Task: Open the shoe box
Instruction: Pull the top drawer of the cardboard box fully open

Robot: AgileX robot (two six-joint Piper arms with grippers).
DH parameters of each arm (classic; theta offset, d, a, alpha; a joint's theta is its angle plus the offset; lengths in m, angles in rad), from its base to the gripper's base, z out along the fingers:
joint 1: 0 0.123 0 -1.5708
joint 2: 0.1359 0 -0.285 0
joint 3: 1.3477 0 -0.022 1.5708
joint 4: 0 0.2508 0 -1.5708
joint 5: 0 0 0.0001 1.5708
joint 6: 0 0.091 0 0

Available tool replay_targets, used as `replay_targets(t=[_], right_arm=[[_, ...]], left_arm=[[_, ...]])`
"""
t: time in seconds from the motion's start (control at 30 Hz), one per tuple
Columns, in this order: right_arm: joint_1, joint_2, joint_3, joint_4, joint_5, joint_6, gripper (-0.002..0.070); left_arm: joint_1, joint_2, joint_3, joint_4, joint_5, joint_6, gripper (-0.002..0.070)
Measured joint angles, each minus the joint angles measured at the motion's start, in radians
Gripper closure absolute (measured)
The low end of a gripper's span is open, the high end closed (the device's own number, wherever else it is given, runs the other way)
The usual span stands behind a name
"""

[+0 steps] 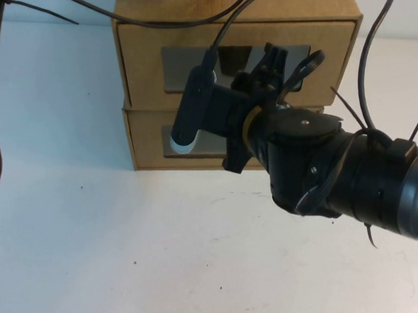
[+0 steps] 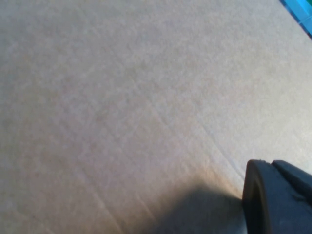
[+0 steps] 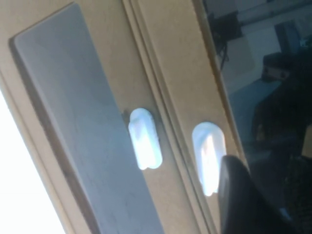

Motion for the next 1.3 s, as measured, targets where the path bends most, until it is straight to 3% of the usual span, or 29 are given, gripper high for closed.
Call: replay_targets(t=[0.2, 0.9, 1.0, 1.17, 1.3], right_arm=[[-0.004, 0.035, 0.000, -0.016, -0.004, 0.000, 0.0458], [-0.055, 0.126, -0.028, -0.182, -0.039, 0.082, 0.0456], [-0.056, 0.128, -0.037, -0.187, -0.029, 0.102, 0.0498], [-0.059, 0.128, -0.040, -0.200, -0.018, 0.110, 0.0644], [-0.059, 0.128, -0.040, -0.206, -0.014, 0.110, 0.0661]], left_arm=[[0.000, 0.000, 0.000, -0.005, 0.000, 0.000, 0.0680], [0.000, 0.000, 0.000, -0.012, -0.006, 0.002, 0.0680], [0.000, 0.000, 0.000, -0.012, -0.006, 0.003, 0.0680], [0.000, 0.000, 0.000, -0.012, -0.006, 0.006, 0.0680], [0.000, 0.000, 0.000, -0.012, -0.006, 0.006, 0.0680]])
